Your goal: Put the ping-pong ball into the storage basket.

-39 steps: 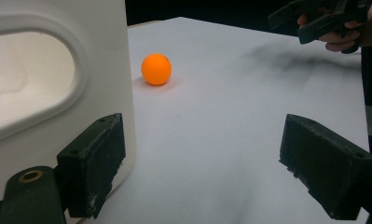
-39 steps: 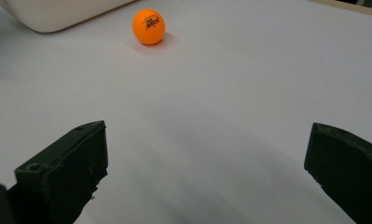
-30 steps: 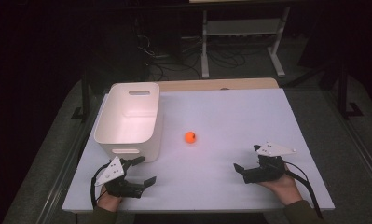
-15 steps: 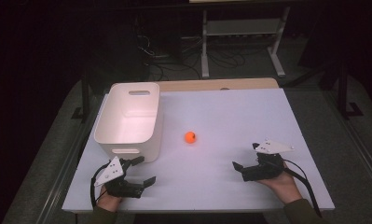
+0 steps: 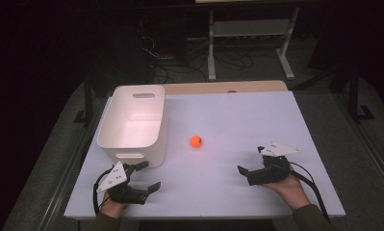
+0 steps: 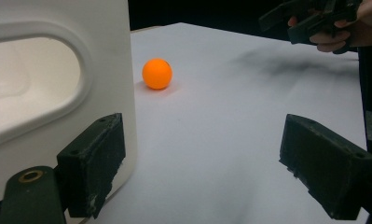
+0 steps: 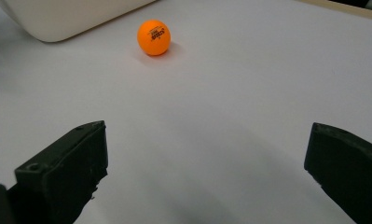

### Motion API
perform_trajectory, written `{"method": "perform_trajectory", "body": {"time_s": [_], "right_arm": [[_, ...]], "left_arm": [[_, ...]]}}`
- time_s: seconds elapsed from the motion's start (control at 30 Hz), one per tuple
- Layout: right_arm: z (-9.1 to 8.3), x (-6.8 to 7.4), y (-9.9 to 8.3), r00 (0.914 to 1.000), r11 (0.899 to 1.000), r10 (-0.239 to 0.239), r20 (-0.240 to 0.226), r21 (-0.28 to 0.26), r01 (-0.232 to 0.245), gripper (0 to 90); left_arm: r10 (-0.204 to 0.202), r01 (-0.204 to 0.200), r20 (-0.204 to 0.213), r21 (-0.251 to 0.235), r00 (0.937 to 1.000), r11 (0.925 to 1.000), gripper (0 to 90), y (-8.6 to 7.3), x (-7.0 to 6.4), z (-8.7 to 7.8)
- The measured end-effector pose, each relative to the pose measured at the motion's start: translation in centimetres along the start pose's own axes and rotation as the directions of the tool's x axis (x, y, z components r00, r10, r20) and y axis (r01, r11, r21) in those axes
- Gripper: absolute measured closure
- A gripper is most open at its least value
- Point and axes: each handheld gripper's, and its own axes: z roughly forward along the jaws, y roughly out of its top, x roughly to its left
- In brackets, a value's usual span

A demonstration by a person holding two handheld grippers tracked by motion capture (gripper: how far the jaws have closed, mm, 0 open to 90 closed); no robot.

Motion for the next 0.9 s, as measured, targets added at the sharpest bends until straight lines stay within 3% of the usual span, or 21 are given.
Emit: {"method": "perform_trajectory", "body": {"time_s": [0.9], "right_arm": [[1.6,0.0,1.4,0.9995,1.000,-0.017,-0.027,0.017,0.017,0.0]], "left_arm": [[-0.001,0.001,0.000,0.002,1.0000,1.0000,14.0,0.0,0.0,0.0]]}}
